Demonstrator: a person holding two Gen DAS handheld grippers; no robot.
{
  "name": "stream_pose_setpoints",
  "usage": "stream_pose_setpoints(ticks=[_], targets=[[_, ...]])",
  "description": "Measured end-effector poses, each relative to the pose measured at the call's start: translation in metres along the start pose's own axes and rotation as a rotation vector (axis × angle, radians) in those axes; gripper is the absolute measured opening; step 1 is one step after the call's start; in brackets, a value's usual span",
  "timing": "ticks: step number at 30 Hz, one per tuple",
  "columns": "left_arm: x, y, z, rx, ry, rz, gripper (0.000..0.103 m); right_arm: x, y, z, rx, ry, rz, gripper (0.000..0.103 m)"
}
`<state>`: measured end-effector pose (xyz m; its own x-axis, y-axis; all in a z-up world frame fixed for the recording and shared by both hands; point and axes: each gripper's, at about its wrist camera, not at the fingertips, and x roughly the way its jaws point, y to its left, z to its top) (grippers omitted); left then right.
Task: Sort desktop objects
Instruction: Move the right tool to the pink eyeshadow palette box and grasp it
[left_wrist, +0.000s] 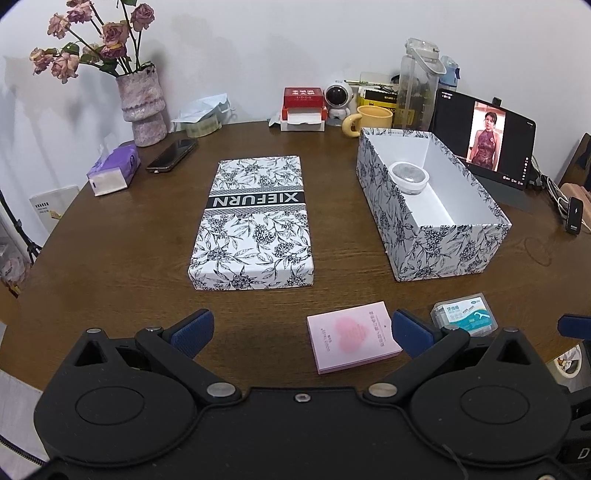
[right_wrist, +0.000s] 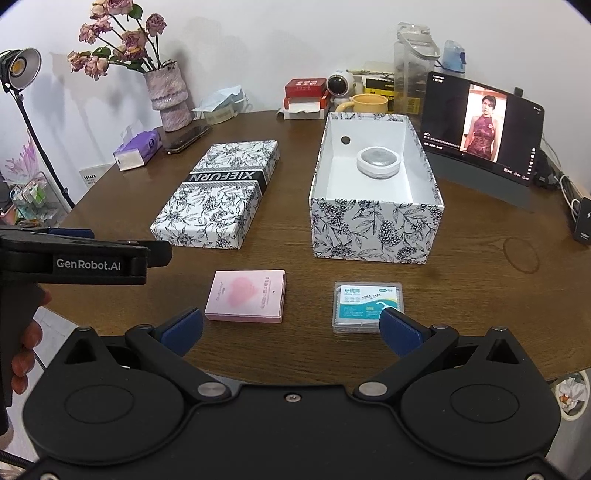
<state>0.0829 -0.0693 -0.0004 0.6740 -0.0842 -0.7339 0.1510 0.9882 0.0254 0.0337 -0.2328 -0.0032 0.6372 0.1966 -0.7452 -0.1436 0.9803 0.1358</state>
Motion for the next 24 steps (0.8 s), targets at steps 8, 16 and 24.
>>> stream_pose_setpoints(ticks=[8,16,24], targets=[[0.013,0.009,-0.001,0.003,0.044,0.0,0.103,0.018,0.005,0.009,-0.136,0.029,0.041,0.103],[0.036,0.03,-0.002,0.039,0.117,0.026,0.103,0.061,0.018,0.035,-0.386,0.088,0.136,0.103],[0.057,0.052,0.001,0.023,0.169,0.025,0.103,0.118,0.047,0.04,-0.724,0.16,0.259,0.102]])
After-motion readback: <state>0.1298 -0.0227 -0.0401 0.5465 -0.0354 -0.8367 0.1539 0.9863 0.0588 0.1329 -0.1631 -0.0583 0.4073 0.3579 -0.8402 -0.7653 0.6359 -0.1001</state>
